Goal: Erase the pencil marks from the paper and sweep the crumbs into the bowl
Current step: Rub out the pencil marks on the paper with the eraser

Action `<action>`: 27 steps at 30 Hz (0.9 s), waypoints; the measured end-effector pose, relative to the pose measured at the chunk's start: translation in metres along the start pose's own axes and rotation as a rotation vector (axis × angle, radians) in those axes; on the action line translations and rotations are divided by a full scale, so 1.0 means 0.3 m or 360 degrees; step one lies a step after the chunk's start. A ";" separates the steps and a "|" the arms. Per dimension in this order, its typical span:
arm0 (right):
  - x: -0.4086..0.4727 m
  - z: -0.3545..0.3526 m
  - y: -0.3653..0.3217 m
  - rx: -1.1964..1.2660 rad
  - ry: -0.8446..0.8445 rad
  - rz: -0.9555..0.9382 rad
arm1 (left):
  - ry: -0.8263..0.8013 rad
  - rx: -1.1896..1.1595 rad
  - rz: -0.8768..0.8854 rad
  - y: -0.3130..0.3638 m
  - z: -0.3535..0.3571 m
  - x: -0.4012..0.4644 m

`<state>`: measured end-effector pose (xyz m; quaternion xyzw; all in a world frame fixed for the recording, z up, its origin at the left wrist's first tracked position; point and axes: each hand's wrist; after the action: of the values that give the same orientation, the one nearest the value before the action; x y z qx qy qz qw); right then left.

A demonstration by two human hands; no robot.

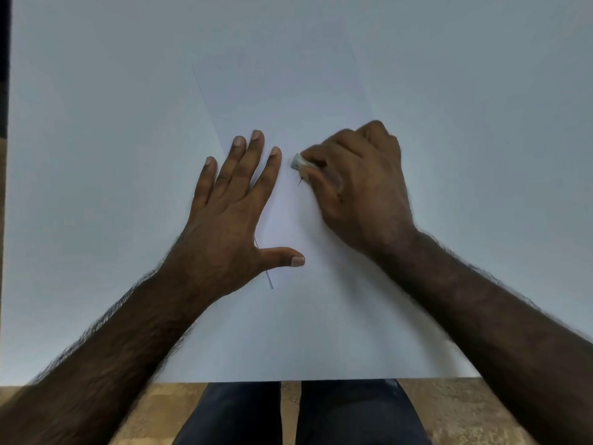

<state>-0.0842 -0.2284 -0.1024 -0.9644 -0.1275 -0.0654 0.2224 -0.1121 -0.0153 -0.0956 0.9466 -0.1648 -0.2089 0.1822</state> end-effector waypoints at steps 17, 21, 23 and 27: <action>-0.217 -0.079 0.018 0.0133 -0.0124 0.0110 | -0.0068 -0.0128 0.0128 0.116 -0.008 0.086; -0.269 -0.081 -0.014 0.0139 -0.0275 -0.0036 | -0.0067 -0.0108 0.0122 0.097 0.004 0.081; -0.243 -0.091 -0.006 0.0066 -0.0279 -0.0138 | -0.0074 -0.0097 0.0123 0.094 0.004 0.078; -0.090 -0.098 0.094 -0.0199 -0.0038 0.0003 | -0.0088 -0.0084 0.0113 0.089 -0.001 0.077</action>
<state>-0.1044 -0.2719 -0.0927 -0.9772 -0.1249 -0.0615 0.1602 -0.0983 -0.0477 -0.0920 0.9289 -0.1977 -0.2326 0.2099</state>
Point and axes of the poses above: each hand's wrist, its own x-axis towards the middle knuckle, its own z-axis out of the palm, y = z × x
